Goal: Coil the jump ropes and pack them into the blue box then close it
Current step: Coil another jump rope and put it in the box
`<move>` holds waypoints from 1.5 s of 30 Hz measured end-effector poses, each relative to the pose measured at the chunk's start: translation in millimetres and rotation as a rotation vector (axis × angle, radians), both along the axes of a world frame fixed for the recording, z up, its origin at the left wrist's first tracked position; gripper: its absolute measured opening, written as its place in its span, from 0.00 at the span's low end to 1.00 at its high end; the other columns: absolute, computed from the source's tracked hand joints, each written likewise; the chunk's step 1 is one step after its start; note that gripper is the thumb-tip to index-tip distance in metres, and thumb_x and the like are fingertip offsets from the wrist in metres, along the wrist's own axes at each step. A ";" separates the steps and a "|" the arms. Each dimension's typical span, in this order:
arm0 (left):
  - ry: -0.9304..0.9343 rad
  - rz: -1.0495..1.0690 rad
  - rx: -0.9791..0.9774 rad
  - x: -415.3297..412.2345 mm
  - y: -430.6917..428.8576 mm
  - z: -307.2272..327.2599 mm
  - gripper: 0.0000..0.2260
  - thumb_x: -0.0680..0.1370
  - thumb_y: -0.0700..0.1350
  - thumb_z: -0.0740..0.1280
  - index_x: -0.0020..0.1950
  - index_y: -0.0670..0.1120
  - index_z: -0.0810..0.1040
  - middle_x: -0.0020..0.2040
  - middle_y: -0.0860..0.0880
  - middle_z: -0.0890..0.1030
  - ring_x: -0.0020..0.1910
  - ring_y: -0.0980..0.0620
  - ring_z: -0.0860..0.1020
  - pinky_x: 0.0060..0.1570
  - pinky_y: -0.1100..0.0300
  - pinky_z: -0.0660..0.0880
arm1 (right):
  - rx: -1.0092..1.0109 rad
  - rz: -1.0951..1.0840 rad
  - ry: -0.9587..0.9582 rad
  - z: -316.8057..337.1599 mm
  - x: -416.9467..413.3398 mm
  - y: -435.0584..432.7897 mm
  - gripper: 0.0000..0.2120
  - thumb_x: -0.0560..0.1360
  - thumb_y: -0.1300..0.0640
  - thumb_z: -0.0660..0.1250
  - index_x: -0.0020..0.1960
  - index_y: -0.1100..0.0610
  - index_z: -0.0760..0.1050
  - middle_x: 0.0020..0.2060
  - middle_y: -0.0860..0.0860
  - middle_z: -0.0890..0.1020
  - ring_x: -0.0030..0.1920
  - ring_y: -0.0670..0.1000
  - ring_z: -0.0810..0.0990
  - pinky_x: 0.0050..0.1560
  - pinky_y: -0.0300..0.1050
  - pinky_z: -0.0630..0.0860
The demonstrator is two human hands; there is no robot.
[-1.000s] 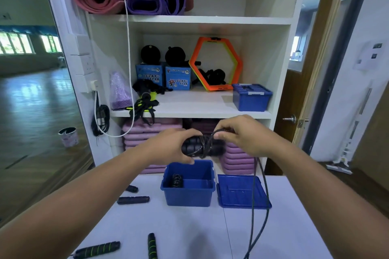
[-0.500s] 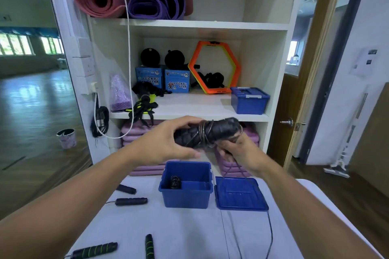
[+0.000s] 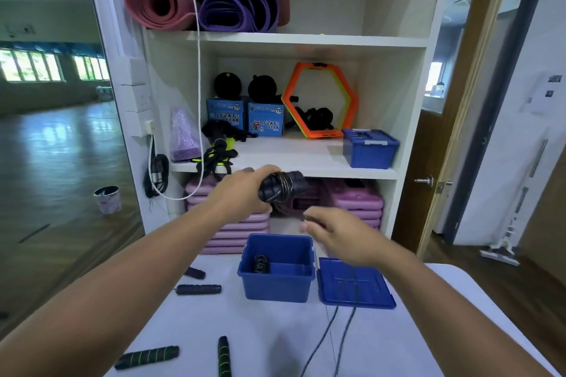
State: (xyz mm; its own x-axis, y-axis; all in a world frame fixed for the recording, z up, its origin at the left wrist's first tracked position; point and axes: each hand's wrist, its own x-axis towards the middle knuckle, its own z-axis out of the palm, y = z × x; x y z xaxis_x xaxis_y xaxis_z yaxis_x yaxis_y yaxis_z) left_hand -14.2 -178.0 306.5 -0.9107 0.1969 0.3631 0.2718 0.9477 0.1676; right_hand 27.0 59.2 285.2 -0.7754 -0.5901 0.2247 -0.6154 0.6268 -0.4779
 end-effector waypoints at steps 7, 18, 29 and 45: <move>-0.183 -0.226 -0.120 35.9 32.5 -4.8 0.32 0.68 0.56 0.79 0.66 0.54 0.66 0.56 0.50 0.79 0.51 0.47 0.77 0.51 0.47 0.77 | 0.005 -0.053 0.173 53.5 -8.5 19.1 0.07 0.79 0.50 0.66 0.51 0.49 0.81 0.42 0.43 0.82 0.45 0.45 0.79 0.49 0.47 0.77; -0.314 -0.354 0.054 81.8 41.5 14.4 0.33 0.66 0.57 0.81 0.59 0.57 0.61 0.51 0.47 0.79 0.47 0.48 0.77 0.47 0.48 0.75 | -0.431 0.033 -0.201 31.2 -27.7 36.5 0.08 0.71 0.52 0.73 0.44 0.57 0.85 0.39 0.60 0.84 0.39 0.57 0.78 0.46 0.53 0.77; -0.505 -0.499 0.518 71.0 12.8 5.7 0.28 0.72 0.55 0.78 0.67 0.58 0.69 0.66 0.55 0.76 0.66 0.59 0.74 0.67 0.62 0.71 | -0.635 -0.079 -0.498 -26.4 -3.1 3.1 0.12 0.83 0.63 0.58 0.44 0.56 0.76 0.31 0.49 0.79 0.26 0.44 0.67 0.29 0.38 0.63; -0.155 -0.091 0.156 15.1 3.4 -15.1 0.29 0.74 0.53 0.76 0.69 0.49 0.65 0.59 0.49 0.78 0.53 0.50 0.76 0.51 0.55 0.75 | 0.123 -0.099 -0.104 -23.0 10.2 -11.5 0.10 0.82 0.51 0.58 0.53 0.54 0.75 0.38 0.51 0.78 0.36 0.50 0.72 0.39 0.53 0.73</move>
